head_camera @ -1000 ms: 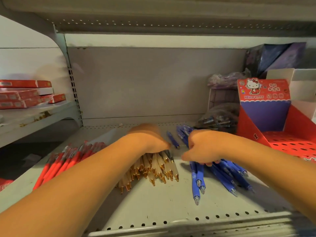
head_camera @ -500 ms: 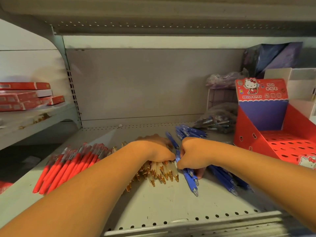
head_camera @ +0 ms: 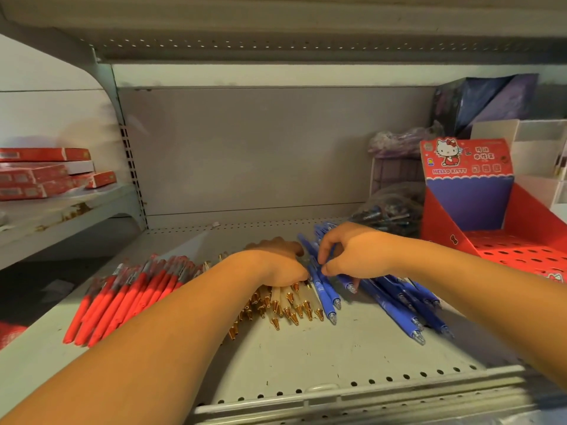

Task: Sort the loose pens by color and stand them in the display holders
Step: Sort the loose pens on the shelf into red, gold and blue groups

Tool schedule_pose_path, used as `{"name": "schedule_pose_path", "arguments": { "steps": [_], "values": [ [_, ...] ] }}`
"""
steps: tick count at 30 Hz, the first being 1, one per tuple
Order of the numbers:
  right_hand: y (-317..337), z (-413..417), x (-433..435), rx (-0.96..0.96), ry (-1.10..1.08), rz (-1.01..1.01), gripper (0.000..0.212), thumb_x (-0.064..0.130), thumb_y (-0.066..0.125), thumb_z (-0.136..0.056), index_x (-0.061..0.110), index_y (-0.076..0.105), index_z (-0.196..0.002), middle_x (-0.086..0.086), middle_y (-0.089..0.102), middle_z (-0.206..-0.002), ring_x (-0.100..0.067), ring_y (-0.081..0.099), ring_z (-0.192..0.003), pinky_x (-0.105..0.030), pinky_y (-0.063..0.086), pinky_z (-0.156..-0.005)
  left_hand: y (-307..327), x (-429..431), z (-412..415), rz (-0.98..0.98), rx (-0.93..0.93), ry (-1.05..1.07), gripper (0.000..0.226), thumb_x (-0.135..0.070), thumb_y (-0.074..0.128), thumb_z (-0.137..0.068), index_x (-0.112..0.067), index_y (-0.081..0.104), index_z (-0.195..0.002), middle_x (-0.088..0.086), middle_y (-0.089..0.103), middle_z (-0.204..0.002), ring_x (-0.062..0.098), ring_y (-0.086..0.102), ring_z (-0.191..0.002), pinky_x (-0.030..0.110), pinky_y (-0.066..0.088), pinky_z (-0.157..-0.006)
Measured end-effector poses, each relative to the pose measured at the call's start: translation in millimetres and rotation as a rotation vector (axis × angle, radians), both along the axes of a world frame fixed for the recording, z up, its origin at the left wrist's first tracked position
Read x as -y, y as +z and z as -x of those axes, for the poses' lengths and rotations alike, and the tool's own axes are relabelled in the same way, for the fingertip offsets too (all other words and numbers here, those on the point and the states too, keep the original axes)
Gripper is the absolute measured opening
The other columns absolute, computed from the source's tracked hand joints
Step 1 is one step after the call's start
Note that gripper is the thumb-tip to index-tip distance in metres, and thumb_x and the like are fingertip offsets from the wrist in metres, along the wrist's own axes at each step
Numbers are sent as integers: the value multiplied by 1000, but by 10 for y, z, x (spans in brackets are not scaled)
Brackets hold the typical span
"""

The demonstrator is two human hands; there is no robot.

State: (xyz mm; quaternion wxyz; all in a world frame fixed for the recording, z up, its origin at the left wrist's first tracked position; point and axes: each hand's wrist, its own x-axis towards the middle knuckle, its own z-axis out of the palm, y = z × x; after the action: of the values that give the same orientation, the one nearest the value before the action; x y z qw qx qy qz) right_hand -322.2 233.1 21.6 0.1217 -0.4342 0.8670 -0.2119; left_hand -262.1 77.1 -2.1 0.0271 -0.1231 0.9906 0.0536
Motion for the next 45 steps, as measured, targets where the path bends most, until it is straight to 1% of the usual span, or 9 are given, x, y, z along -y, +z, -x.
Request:
{"name": "schedule_pose_path", "arguments": {
  "steps": [5, 9, 12, 17, 29, 32, 37, 41, 45],
  "values": [
    [-59, -75, -78, 43, 114, 68, 7, 28, 64, -93, 23, 69, -94, 4, 69, -70, -4, 63, -54, -19, 51, -52, 21, -15, -18, -98, -56, 23, 39, -37, 41, -99, -26, 48, -135, 3, 58, -120, 20, 56, -100, 36, 48, -89],
    [80, 118, -201, -46, -72, 71, 15, 30, 63, -89, 18, 70, -96, -9, 72, -87, -13, 65, -65, -25, 52, -52, 11, -116, -43, -145, -77, -86, 41, -53, 38, -98, -25, 60, -119, 2, 64, -109, 20, 59, -95, 38, 50, -84],
    [158, 292, -399, -201, -224, -240, 45, 49, 62, -88, 5, 67, -97, -18, 68, -102, -23, 62, -75, -33, 48, -68, 12, -175, -35, -21, -62, -154, 57, -70, 42, -90, -34, 51, -133, -2, 56, -124, 14, 49, -95, 26, 40, -71],
    [-15, 302, -580, -167, -278, -493, 74, 79, 52, -78, 13, 60, -111, -3, 61, -111, -20, 61, -96, -28, 45, -70, 7, -197, -34, 125, -11, -214, 54, -72, 42, -90, -38, 54, -130, -6, 57, -126, 15, 50, -102, 33, 42, -85],
    [-160, 145, -231, -141, -169, -314, 62, 53, 68, -82, 8, 56, -122, -17, 62, -120, -21, 56, -82, -32, 46, -72, 1, -207, -30, 14, 38, -175, 51, -67, 47, -89, -32, 51, -127, -2, 58, -117, 14, 54, -96, 24, 43, -73],
    [-183, 129, -136, -161, -165, -292, 56, 53, 66, -84, 8, 57, -116, -12, 64, -102, -19, 50, -77, -32, 44, -67, 20, -213, -54, -9, 49, -164, 53, -67, 49, -89, -30, 52, -127, -2, 59, -118, 16, 57, -100, 31, 49, -85],
    [-162, 123, -191, -162, -134, -204, 66, 65, 63, -80, 11, 56, -118, -9, 64, -114, -21, 63, -95, -36, 52, -83, 70, -230, -111, -15, 61, -170, 50, -63, 52, -89, -30, 54, -125, -3, 61, -113, 17, 58, -98, 37, 51, -89],
    [-44, 76, -526, 3, 88, -149, 78, 74, 64, -73, 33, 43, -136, 16, 56, -128, 0, 58, -104, -20, 48, -89, 142, -201, -127, -64, -24, -168, 35, -53, 56, -90, -28, 60, -114, -2, 62, -108, 16, 59, -96, 38, 52, -86],
    [-99, 29, -822, 16, 245, -278, 103, 82, 70, -56, 61, 18, -142, 31, 28, -147, 2, 35, -132, -29, 33, -112, 206, -144, -80, -108, -120, -125, 18, -44, 55, -90, -30, 58, -102, -2, 63, -100, 16, 58, -88, 33, 49, -78]
  ]
}}
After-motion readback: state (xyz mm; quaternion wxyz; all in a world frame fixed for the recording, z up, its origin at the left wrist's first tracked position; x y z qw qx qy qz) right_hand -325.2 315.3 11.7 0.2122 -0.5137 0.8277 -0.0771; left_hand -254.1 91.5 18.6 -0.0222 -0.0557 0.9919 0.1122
